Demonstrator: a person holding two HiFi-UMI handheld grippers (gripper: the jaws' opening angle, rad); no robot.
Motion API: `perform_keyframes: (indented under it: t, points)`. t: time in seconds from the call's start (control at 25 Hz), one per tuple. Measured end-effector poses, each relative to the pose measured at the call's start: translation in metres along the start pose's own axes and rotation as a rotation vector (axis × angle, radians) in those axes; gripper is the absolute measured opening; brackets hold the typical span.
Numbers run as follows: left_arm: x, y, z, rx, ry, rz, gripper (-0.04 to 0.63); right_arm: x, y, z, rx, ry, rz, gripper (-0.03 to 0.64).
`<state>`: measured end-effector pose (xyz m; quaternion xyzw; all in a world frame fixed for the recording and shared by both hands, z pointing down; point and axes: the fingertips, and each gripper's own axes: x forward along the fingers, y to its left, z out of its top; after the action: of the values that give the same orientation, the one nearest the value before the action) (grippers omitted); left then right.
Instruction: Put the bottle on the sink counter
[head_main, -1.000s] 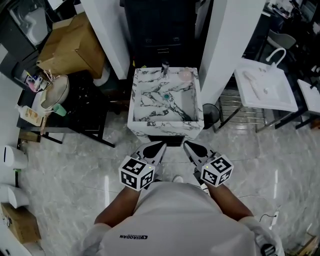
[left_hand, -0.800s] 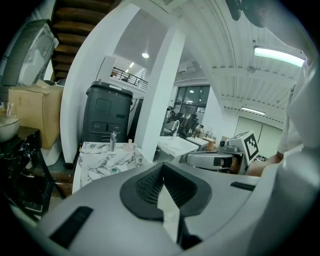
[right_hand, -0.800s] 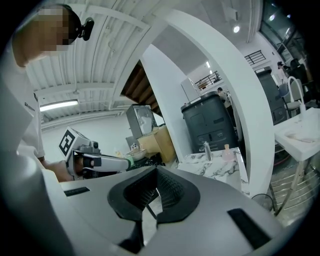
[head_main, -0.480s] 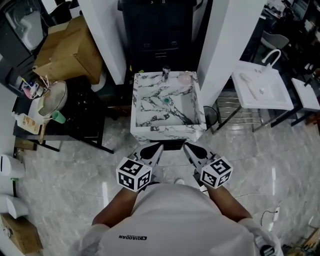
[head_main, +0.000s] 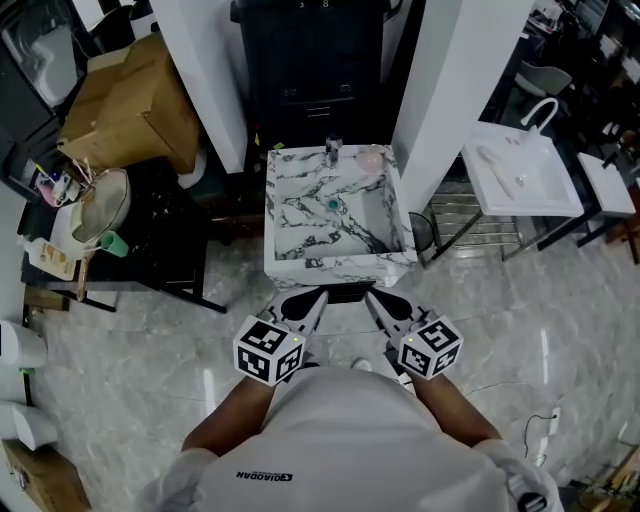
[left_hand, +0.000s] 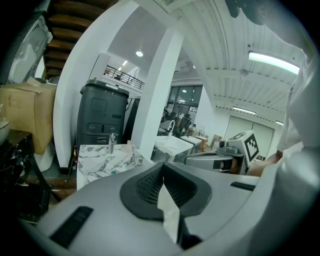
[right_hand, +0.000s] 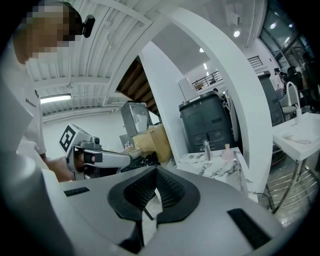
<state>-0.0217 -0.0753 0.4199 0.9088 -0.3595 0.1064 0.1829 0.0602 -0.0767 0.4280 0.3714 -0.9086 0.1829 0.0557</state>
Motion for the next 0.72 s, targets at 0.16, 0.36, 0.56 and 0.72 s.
perform_keyframes:
  t: [0.16, 0.36, 0.56, 0.72]
  points:
    - [-0.002, 0.009, -0.001, 0.004, 0.005, 0.000, 0.015, 0.008, 0.001, -0.002, 0.007, -0.002, -0.006, 0.040]
    - [0.000, 0.011, -0.003, -0.001, 0.009, -0.011, 0.015, 0.009, 0.000, -0.002, 0.011, 0.001, -0.017, 0.040]
    - [0.003, 0.013, -0.001, 0.001, 0.007, -0.016, 0.015, 0.012, -0.003, -0.002, 0.011, 0.005, -0.020, 0.040]
    - [0.004, 0.017, -0.004, -0.003, 0.013, -0.012, 0.015, 0.016, -0.005, -0.002, 0.013, 0.005, -0.019, 0.040]
